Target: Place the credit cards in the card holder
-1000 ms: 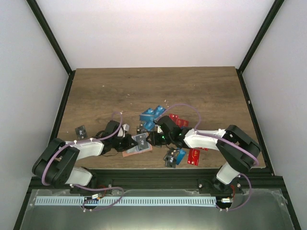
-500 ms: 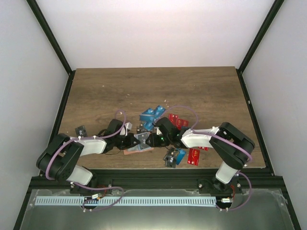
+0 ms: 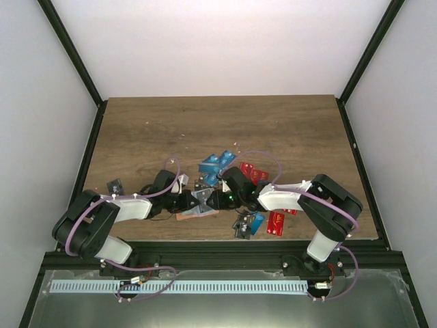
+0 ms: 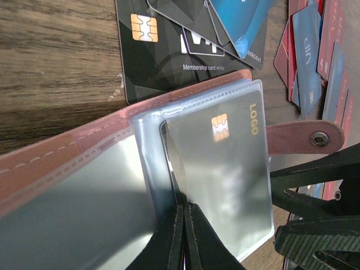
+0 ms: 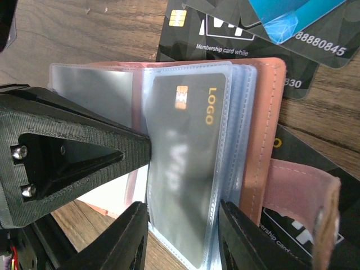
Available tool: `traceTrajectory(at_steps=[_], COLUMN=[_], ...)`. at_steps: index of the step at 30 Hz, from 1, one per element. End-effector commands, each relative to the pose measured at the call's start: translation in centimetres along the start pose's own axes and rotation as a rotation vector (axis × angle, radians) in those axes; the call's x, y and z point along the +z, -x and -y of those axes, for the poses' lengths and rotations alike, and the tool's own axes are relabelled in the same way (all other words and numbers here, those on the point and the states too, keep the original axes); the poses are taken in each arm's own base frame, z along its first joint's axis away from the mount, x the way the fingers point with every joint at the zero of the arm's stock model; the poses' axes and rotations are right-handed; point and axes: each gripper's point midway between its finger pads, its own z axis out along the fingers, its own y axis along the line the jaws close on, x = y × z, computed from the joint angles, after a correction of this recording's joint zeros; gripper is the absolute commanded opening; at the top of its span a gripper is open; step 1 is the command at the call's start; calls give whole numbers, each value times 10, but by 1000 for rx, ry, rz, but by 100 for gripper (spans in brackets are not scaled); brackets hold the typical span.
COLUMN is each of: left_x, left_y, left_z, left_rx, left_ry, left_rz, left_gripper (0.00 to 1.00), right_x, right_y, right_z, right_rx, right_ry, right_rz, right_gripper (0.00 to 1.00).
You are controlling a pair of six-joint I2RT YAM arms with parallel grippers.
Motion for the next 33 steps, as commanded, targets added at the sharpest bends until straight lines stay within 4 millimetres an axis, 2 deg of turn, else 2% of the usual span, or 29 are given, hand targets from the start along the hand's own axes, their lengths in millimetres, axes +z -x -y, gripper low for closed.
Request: traceTrajectory(at_steps=[1, 14, 23, 29, 33], left_x=[6, 5, 4, 5, 5], left_y=[-16, -11, -9, -9, -9], left_z=[-36, -34, -34, -35, -35], left_rx=[-24, -20, -19, -19, -7], left_ry=[146, 158, 170, 173, 173], left_rz=[-32, -19, -15, -15, -17], left_gripper=[4, 4, 4, 4, 4], right_x=[1, -2, 0, 3, 5], right_y=[5, 7, 10, 11, 10], right_z=[-11, -24, -12, -5, -11], right_rx=[-18, -59, -60, -50, -56], right_ry=[49, 54, -93, -132, -95], right_rz=[-1, -12, -7, -12, -20], right_gripper=[36, 36, 36, 36, 36])
